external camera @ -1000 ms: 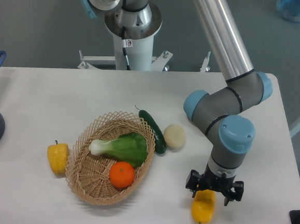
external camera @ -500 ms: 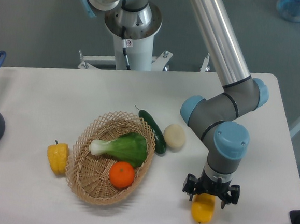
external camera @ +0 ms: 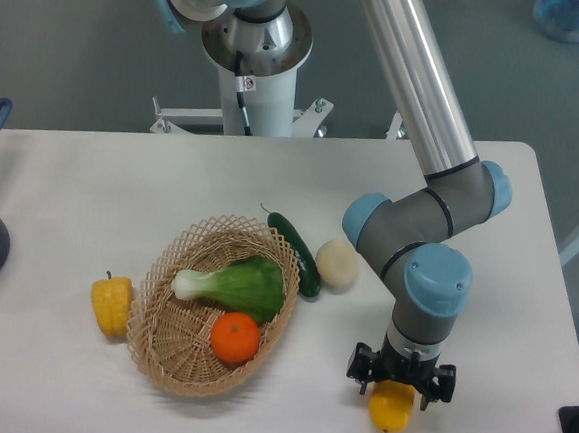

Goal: Pick up the mango from the table
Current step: 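Lower the open gripper around the yellow mango, then close the gripper fingers on the yellow mango, then lift the grasped mango up off the table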

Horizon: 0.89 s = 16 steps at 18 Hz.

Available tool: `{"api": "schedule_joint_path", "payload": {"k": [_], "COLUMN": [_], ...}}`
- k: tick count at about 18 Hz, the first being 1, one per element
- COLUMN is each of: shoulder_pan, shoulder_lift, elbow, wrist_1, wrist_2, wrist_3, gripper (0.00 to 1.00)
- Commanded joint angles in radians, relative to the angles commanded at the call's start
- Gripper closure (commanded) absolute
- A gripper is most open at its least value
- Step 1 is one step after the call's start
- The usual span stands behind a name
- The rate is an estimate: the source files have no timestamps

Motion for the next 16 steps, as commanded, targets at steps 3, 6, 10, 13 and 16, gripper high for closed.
{"api": "schedule_joint_path", "payload": {"k": [3,6,10,13,16], "shoulder_pan": [0.000,0.000,-0.002,0.000,-0.005], "shoulder_lift": [0.000,0.003,0.006,0.026,0.102], "elbow": [-0.002,-0.003,-0.002,0.018,0.031], "wrist_1": [0.002,0.002,0.000,0.000,0.000], "wrist_2": [0.034,0.035,0.040,0.037,0.029], "wrist_3": [0.000,0.002,0.005,0.009,0.002], "gripper": [0.28,0.41,0.59,0.60,0.60]}}
